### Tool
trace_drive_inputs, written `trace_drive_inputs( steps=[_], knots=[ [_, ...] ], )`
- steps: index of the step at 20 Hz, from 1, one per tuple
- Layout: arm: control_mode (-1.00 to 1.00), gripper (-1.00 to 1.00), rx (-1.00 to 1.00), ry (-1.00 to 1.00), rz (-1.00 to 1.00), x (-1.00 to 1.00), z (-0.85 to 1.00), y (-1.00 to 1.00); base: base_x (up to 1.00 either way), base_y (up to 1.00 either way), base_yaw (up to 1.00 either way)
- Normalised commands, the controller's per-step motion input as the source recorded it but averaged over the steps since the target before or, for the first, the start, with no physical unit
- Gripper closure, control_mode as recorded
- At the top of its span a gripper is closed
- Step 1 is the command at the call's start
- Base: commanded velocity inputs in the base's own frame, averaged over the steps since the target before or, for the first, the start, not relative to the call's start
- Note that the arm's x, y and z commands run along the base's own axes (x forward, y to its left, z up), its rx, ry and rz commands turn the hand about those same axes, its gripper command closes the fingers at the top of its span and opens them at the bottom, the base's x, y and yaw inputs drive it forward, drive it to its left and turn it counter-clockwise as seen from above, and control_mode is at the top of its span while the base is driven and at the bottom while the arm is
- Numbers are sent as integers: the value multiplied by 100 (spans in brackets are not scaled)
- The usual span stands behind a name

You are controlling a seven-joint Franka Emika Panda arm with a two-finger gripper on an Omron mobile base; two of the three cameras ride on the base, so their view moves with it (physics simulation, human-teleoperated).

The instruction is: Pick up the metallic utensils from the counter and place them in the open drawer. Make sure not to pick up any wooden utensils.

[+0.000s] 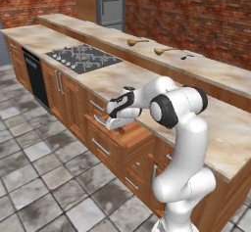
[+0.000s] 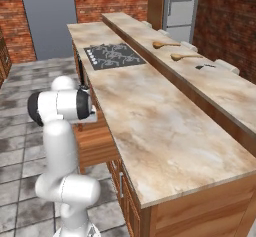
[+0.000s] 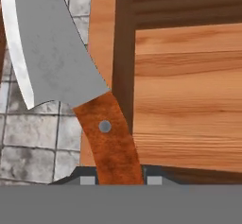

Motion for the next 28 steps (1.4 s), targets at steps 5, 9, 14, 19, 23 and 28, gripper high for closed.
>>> trace_drive_inputs(
  steps=[5,9,14,19,23,28],
  knots=[
    [-100,100,0,-5,0,40,-9,0,0,0,0],
    [-100,100,0,-8,0,35,-34,0,0,0,0],
    [-100,100,0,-9,0,20,-42,0,0,0,0],
    [-100,100,0,-8,0,9,-39,0,0,0,0],
    [-100,100,0,-15,0,1,-19,0,0,0,0],
    [-100,100,6,-20,0,0,-33,14,0,0,0]
  ],
)
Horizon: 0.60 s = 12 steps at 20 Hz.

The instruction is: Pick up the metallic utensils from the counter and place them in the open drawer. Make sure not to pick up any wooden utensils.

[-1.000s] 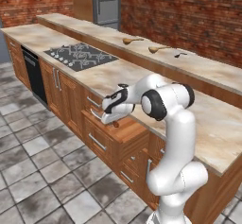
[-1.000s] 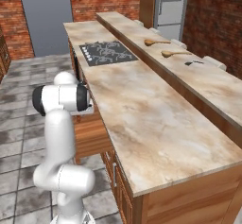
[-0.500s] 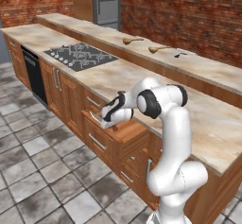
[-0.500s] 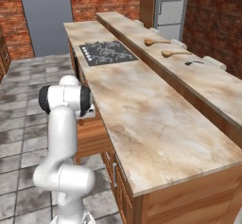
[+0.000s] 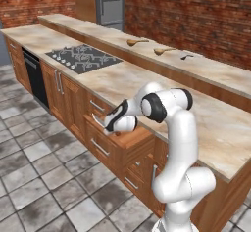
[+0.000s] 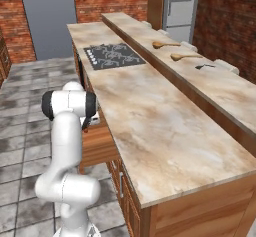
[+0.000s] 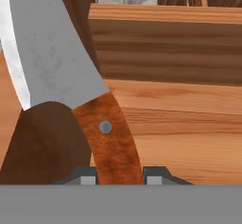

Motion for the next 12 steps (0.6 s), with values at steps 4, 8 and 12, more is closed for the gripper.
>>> trace_drive_inputs(
  steps=[4,8,12],
  knots=[
    [-100,100,8,-21,0,-15,-23,31,0,0,0],
    [-100,100,7,-13,-1,-65,-2,59,0,0,0],
    [-100,100,2,3,-3,-67,0,58,0,0,0]
  ],
)
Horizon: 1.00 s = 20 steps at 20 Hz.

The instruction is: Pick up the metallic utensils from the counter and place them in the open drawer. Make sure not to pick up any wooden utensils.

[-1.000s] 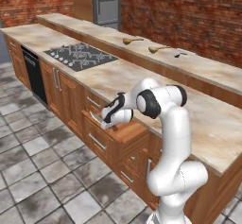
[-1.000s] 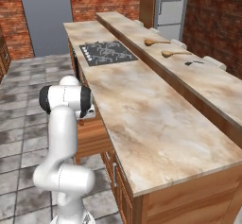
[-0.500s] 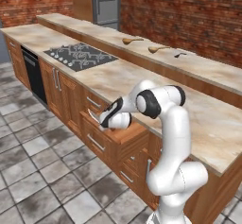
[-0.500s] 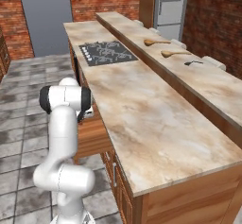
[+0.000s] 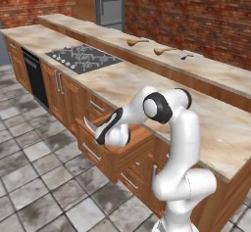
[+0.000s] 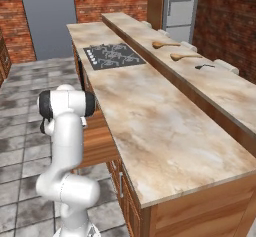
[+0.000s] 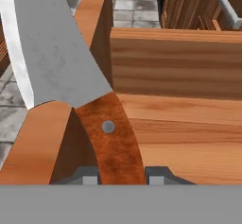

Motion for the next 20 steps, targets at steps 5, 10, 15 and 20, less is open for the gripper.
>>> trace_drive_inputs(
  steps=[5,10,15,20],
  knots=[
    [-100,100,0,7,0,-39,0,51,0,0,0],
    [-100,100,0,1,0,-38,3,65,0,0,0],
    [-100,100,0,2,0,-50,0,75,0,0,0],
    [-100,100,0,7,0,-49,5,78,0,0,0]
  ],
)
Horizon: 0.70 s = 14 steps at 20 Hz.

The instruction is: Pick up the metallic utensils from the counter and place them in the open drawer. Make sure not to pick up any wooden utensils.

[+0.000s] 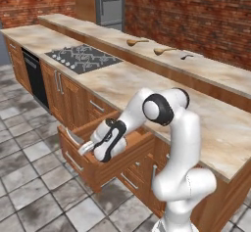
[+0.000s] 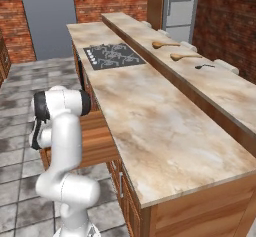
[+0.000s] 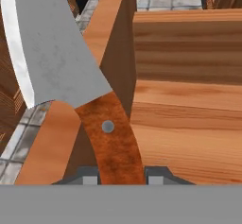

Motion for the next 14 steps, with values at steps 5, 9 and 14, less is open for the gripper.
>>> trace_drive_inputs(
  steps=[5,9,14],
  knots=[
    [-100,100,0,17,0,-22,34,72,0,0,0],
    [-100,100,0,7,0,5,56,28,0,0,0],
    [-100,100,1,0,-2,41,51,-27,0,0,0]
  ],
)
